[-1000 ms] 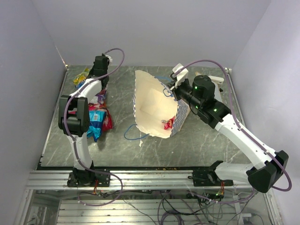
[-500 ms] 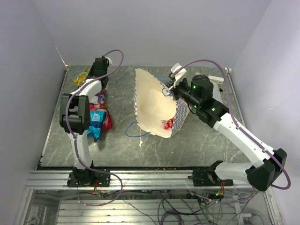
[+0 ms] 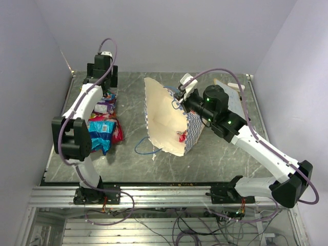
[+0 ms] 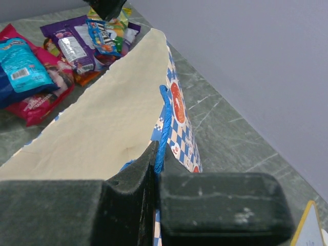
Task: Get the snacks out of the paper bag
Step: Take out the snack from the paper bag.
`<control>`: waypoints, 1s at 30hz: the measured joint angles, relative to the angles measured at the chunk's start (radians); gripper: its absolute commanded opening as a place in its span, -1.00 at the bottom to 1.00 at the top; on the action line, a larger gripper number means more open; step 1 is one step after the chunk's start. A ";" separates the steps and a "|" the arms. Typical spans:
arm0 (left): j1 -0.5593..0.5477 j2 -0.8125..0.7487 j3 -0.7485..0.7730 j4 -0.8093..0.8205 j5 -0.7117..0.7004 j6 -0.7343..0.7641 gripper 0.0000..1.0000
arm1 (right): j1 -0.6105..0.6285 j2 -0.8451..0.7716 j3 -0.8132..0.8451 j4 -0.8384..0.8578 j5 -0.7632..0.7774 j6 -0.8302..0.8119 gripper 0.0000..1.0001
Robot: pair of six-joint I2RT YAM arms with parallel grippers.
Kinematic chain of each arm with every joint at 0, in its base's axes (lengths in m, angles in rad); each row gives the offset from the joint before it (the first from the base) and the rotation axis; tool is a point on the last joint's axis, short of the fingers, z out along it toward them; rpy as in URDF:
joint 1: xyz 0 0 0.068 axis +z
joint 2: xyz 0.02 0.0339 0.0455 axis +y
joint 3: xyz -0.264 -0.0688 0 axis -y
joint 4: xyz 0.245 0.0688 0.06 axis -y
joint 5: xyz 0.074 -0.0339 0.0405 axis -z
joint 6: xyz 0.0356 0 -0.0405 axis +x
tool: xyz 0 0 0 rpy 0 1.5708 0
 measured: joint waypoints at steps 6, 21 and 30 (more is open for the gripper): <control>0.000 -0.172 -0.042 -0.083 0.080 -0.101 0.89 | 0.019 0.000 0.000 0.006 0.008 0.022 -1.00; 0.000 -0.577 -0.330 -0.171 0.402 -0.385 0.93 | -0.170 0.061 0.040 0.128 0.046 -0.405 -1.00; -0.035 -0.744 -0.347 -0.331 0.491 -0.438 0.90 | -0.258 0.131 0.240 0.054 -0.216 -0.595 -1.00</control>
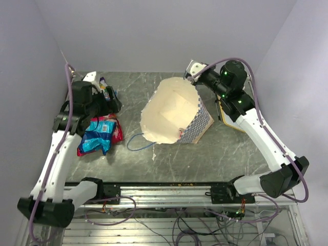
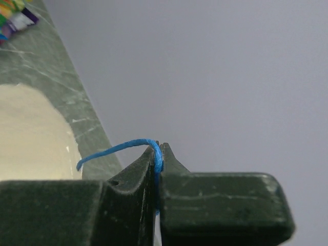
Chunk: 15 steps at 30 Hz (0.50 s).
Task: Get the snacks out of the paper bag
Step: Take out the snack from the paper bag.
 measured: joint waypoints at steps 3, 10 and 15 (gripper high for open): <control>-0.002 -0.097 -0.005 -0.076 0.021 -0.013 0.91 | 0.002 0.000 0.029 -0.040 -0.080 -0.015 -1.00; -0.002 -0.259 0.002 -0.222 0.080 -0.021 0.90 | 0.010 -0.008 0.065 -0.123 -0.225 -0.020 -1.00; -0.002 -0.333 -0.033 -0.241 0.141 -0.047 0.87 | 0.182 -0.072 -0.082 -0.125 -0.269 0.095 -1.00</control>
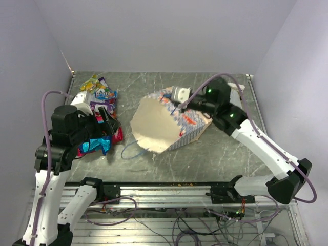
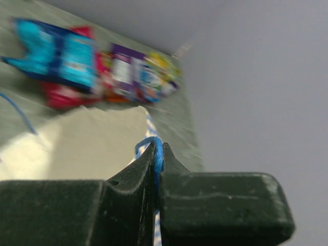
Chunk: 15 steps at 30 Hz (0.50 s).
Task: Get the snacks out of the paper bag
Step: Take out the snack from the paper bag.
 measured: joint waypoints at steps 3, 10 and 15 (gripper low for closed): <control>0.000 -0.027 -0.011 -0.020 0.051 -0.026 0.83 | 0.129 -0.019 -0.075 0.020 -0.017 0.130 -1.00; 0.000 -0.122 -0.151 0.039 0.131 -0.121 0.75 | 0.279 -0.044 -0.206 0.081 0.011 0.367 -1.00; 0.000 -0.223 -0.352 0.162 0.190 -0.243 0.72 | 0.282 -0.047 -0.160 0.085 0.184 0.448 -1.00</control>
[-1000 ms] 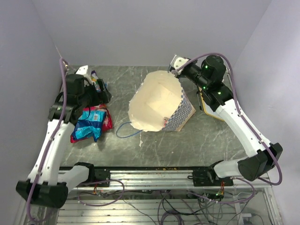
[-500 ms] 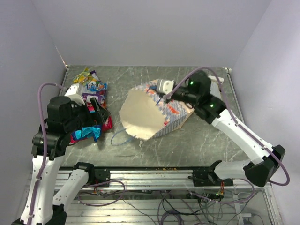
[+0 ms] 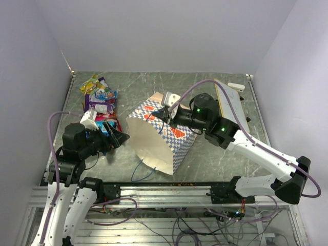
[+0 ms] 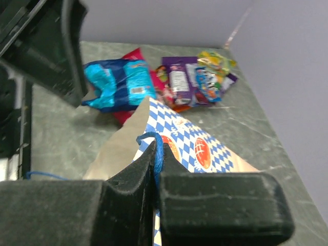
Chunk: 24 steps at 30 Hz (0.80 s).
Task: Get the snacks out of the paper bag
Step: Take out the snack from the paper bag.
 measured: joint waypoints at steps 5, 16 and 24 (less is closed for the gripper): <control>0.000 -0.058 -0.101 0.101 0.020 -0.040 0.66 | -0.002 -0.019 0.052 -0.006 0.145 0.040 -1.00; -0.248 0.082 -0.217 0.302 -0.092 0.033 0.59 | -0.011 -0.047 0.053 -0.003 0.376 0.120 -1.00; -0.694 0.248 -0.185 0.520 -0.389 0.055 0.49 | -0.013 -0.027 0.053 -0.009 0.426 0.149 -1.00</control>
